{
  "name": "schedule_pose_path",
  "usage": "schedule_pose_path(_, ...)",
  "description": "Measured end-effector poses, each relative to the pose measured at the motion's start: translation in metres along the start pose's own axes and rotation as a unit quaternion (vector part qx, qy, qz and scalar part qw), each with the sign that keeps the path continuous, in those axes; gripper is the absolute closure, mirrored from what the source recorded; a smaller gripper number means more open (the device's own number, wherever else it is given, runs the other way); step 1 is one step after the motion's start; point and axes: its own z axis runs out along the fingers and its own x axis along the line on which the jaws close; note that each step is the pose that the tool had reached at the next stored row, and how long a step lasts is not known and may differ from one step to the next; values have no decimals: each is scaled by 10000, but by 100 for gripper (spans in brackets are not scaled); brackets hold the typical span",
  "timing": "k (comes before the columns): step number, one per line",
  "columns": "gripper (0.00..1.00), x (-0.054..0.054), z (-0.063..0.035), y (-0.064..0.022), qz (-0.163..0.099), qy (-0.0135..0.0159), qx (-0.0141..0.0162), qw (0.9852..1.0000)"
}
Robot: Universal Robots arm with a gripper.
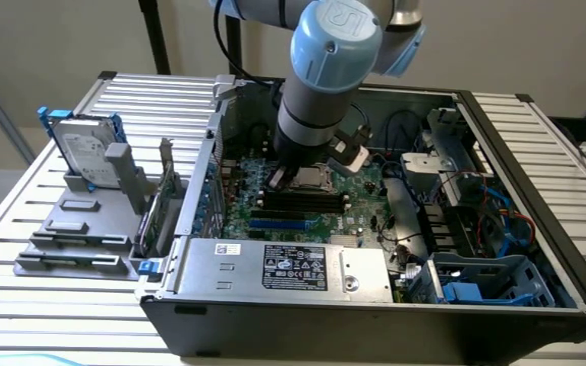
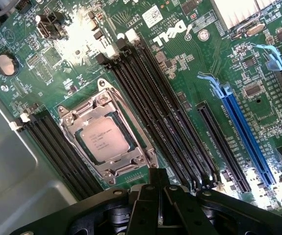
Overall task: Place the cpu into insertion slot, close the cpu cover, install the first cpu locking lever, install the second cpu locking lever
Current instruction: 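Install the second cpu locking lever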
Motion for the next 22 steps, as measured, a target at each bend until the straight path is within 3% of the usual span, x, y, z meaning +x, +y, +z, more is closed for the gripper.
schedule_pose_path(22,89,-12,115,-38,-9,13,-23,10000)
